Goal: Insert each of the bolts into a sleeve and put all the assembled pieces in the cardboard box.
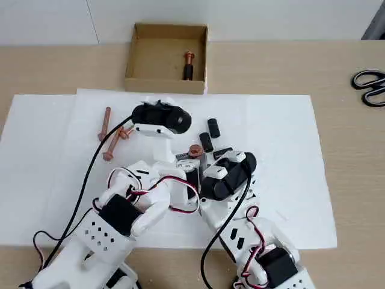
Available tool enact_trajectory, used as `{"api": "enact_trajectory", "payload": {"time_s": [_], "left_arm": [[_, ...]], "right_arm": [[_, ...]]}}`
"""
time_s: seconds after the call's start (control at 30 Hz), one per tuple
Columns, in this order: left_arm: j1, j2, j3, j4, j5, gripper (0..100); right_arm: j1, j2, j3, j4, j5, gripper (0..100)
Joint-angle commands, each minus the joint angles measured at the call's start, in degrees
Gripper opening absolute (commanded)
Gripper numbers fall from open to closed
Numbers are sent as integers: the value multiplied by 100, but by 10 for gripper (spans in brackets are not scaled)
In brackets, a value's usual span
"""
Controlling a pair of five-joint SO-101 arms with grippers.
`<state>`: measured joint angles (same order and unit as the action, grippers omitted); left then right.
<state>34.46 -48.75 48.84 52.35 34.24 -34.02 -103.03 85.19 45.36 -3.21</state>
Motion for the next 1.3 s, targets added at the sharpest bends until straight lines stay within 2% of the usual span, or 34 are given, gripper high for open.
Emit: {"api": "enact_trajectory", "payload": {"time_s": [0.0,0.2,0.37,0.6,0.7,0.8,0.87,0.97,1.13,1.27], "left_arm": [[70,0,-92,167,-88,14],[70,-9,-295,598,-62,235],[-18,-18,-866,1090,-88,249],[-905,-431,-2536,2101,-967,250],[-1600,-651,-2791,2435,-1204,250],[-2593,-870,-2791,2523,-1908,248],[-3288,-949,-2703,2514,-2409,247],[-3833,-967,-2378,2523,-2778,247],[-4334,-985,-1938,2523,-2901,247],[-4413,-985,-1675,2523,-2884,247]], "right_arm": [[22,-101,-211,-127,-44,4],[22,-92,-211,-127,-44,4],[22,-84,-211,-127,-44,4],[198,-57,-193,-136,-44,4],[505,-48,-229,4,-53,4],[629,180,-448,171,-53,4],[734,673,-844,145,-53,4],[998,1956,-1899,13,-44,4],[1376,4734,-4378,-418,-18,4],[1420,7011,-6295,-752,-18,4]]}}
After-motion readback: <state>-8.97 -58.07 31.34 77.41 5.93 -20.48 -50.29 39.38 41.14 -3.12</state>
